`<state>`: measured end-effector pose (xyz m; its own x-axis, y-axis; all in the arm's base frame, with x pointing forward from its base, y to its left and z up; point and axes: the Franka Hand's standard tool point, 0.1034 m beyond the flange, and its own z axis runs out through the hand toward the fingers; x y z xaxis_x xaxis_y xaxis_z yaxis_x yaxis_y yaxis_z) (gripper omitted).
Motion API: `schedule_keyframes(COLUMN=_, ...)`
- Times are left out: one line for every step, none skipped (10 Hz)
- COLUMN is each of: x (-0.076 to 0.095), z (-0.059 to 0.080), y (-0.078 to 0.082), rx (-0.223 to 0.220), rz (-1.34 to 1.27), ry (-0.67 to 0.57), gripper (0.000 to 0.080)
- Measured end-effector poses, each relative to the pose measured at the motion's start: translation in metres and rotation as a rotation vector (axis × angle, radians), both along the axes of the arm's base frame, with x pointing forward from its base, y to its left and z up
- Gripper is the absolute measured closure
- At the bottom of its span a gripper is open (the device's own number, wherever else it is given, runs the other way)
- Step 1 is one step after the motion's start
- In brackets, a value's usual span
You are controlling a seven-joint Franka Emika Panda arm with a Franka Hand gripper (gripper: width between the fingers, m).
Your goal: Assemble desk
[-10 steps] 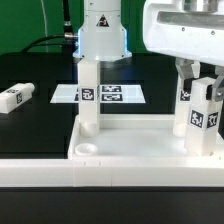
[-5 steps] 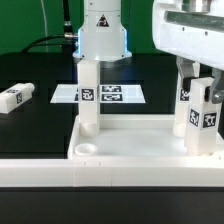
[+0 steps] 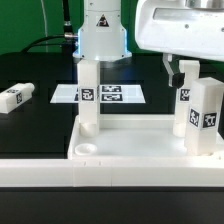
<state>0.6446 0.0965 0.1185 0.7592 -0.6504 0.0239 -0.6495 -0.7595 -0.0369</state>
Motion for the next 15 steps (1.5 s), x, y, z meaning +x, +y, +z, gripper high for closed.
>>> schedule_keyframes(x=0.0005, z=-0.0007, y=-0.0001, rx=-0.006, rz=0.128, ry=-0.006, gripper=0.0151)
schedule_keyframes(x=0.0009, z=-0.0013, y=0.0001, rx=-0.012, rz=0.251, ry=-0.009, gripper=0.0151)
schedule_keyframes(x=0.0011, z=-0.0015, y=0.0005, rx=-0.014, rz=0.295, ry=-0.012, gripper=0.0151)
schedule_keyframes(x=0.0009, z=-0.0016, y=0.0017, rx=-0.021, rz=0.388, ry=-0.013, gripper=0.0151)
schedule_keyframes(x=0.0010, z=-0.0016, y=0.0022, rx=-0.032, rz=0.467, ry=-0.013, gripper=0.0151)
schedule_keyframes(x=0.0010, z=-0.0019, y=0.0012, rx=-0.038, rz=0.539, ry=-0.013, gripper=0.0151)
schedule_keyframes(x=0.0011, z=-0.0019, y=0.0006, rx=-0.043, rz=0.592, ry=-0.013, gripper=0.0151)
schedule_keyframes(x=0.0013, z=-0.0018, y=0.0000, rx=-0.055, rz=0.661, ry=-0.011, gripper=0.0151)
schedule_keyframes(x=0.0014, z=-0.0018, y=-0.0004, rx=-0.059, rz=0.701, ry=-0.011, gripper=0.0151)
schedule_keyframes(x=0.0014, z=-0.0018, y=-0.0007, rx=-0.058, rz=0.698, ry=-0.011, gripper=0.0151)
schedule_keyframes(x=0.0014, z=-0.0018, y=-0.0007, rx=-0.058, rz=0.697, ry=-0.011, gripper=0.0273)
schedule_keyframes(x=0.0014, z=-0.0018, y=-0.0006, rx=-0.058, rz=0.693, ry=-0.011, gripper=0.0408)
schedule_keyframes(x=0.0014, z=-0.0018, y=-0.0006, rx=-0.056, rz=0.676, ry=-0.011, gripper=0.0510)
schedule_keyframes(x=0.0014, z=-0.0018, y=-0.0007, rx=-0.056, rz=0.672, ry=-0.011, gripper=0.0510)
schedule_keyframes(x=0.0014, z=-0.0019, y=-0.0005, rx=-0.052, rz=0.621, ry=-0.011, gripper=0.0510)
